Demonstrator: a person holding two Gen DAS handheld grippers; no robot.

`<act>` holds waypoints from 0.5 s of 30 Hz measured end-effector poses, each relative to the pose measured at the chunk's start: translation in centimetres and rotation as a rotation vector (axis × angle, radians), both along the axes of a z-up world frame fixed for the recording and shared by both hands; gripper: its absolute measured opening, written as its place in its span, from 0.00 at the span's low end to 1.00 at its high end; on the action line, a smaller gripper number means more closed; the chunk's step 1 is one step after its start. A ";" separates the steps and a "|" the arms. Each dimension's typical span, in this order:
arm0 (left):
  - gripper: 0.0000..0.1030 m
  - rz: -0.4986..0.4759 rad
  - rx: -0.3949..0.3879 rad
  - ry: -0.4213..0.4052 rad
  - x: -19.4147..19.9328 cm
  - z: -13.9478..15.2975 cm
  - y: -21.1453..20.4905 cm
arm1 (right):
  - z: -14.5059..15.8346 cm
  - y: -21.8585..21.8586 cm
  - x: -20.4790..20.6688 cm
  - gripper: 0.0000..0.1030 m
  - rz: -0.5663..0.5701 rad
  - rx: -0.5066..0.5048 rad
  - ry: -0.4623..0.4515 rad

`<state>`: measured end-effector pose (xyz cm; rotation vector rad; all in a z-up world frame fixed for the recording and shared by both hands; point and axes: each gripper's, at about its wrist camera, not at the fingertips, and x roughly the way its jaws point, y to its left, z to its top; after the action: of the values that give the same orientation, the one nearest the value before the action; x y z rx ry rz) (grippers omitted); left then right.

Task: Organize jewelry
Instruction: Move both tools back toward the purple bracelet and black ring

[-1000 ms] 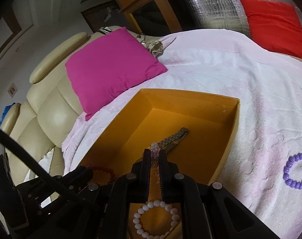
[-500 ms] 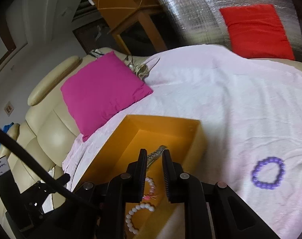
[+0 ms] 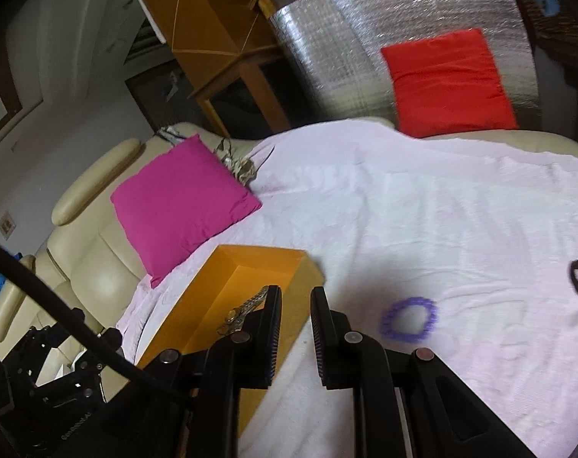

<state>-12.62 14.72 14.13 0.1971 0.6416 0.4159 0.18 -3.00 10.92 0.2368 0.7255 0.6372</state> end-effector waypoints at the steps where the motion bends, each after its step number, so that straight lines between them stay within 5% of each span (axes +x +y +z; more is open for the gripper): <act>1: 0.66 -0.013 0.007 -0.005 -0.2 0.4 -0.8 | 0.3 -0.7 -0.2 0.20 -0.006 0.005 0.000; 6: 0.75 -0.064 0.036 -0.031 -1.2 2.1 -4.0 | 1.6 -5.2 -1.6 0.39 -0.066 0.039 -0.008; 15: 0.76 -0.144 0.069 -0.046 -2.1 3.8 -8.4 | 3.0 -13.3 -3.6 0.39 -0.191 0.120 0.007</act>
<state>-14.70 6.28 17.89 0.2973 0.5647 0.3033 -3.45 -16.28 13.95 0.4139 0.6627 0.4988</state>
